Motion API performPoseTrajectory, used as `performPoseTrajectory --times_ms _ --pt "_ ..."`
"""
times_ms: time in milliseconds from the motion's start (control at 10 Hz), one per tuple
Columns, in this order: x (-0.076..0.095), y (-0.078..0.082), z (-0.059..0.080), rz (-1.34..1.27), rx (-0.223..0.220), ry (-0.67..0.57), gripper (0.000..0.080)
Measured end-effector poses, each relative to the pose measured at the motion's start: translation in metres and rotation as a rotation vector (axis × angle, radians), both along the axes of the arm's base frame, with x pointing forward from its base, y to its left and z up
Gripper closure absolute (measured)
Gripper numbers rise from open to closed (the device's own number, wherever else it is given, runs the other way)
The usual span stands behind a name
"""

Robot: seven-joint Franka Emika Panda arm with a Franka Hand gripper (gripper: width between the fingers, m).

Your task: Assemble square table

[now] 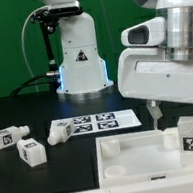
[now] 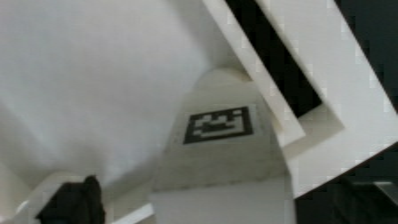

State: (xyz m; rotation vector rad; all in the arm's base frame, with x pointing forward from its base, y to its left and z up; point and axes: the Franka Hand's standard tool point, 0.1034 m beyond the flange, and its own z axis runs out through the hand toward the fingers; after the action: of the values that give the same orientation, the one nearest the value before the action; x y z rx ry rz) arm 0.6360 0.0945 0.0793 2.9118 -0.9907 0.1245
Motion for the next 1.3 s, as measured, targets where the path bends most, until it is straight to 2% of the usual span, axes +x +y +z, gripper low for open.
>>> performPoseTrajectory --times_ms 200,300,400,1300 --pt "0.011 -0.014 0.039 0.015 0.028 -0.027 0.0151" --pt "0.011 -0.019 0.044 0.006 0.029 -0.017 0.0151" --pt "0.010 -0.018 0.041 0.010 0.027 -0.017 0.0151" --pt "0.010 -0.018 0.041 0.011 0.026 -0.016 0.0151"
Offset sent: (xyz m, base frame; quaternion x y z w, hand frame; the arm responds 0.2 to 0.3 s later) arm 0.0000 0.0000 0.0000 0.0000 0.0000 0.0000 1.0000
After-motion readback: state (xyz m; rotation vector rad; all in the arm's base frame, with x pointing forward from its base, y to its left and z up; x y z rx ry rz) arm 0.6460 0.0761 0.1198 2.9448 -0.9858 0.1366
